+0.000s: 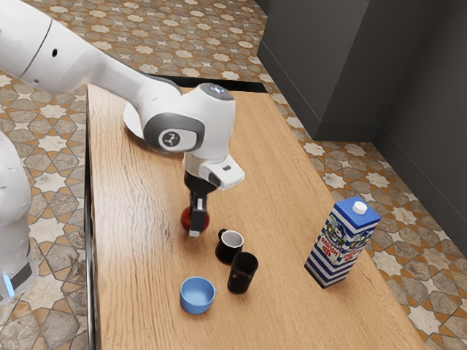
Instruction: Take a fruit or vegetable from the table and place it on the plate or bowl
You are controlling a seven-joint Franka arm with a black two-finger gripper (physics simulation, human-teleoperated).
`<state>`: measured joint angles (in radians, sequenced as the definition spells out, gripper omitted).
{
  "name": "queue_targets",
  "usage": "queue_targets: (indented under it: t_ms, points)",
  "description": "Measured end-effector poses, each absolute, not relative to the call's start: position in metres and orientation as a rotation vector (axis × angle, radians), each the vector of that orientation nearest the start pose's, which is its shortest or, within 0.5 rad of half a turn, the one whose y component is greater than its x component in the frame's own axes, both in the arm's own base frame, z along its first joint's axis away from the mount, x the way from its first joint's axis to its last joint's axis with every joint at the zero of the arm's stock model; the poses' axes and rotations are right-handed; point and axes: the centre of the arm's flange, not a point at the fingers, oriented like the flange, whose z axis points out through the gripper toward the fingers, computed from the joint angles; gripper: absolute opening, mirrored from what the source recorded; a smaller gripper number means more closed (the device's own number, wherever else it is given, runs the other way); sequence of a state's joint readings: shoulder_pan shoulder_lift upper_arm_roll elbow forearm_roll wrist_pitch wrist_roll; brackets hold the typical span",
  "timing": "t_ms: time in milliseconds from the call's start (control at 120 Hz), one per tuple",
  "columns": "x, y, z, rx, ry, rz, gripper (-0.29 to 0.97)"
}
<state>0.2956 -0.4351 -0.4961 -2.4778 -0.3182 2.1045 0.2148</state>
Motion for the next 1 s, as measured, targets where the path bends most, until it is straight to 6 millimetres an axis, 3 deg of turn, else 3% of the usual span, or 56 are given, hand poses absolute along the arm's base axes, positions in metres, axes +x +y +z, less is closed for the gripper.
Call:
queue_targets:
  t_ms: [208, 392, 542, 642, 767, 1000]
  points:
    - [0.414, -0.080, 0.442, -3.209, 0.287, -0.081, 0.49]
    - [0.417, -0.064, 0.469, -3.191, 0.262, -0.136, 0.49]
    - [0.418, -0.023, 0.486, -3.185, 0.179, -0.139, 0.49]
    - [0.422, 0.014, 0.508, -3.180, 0.104, -0.156, 0.49]
    - [0.423, 0.037, 0.525, -3.166, 0.066, -0.162, 0.49]
    - [0.409, 0.106, 0.533, -3.176, -0.109, -0.158, 0.49]
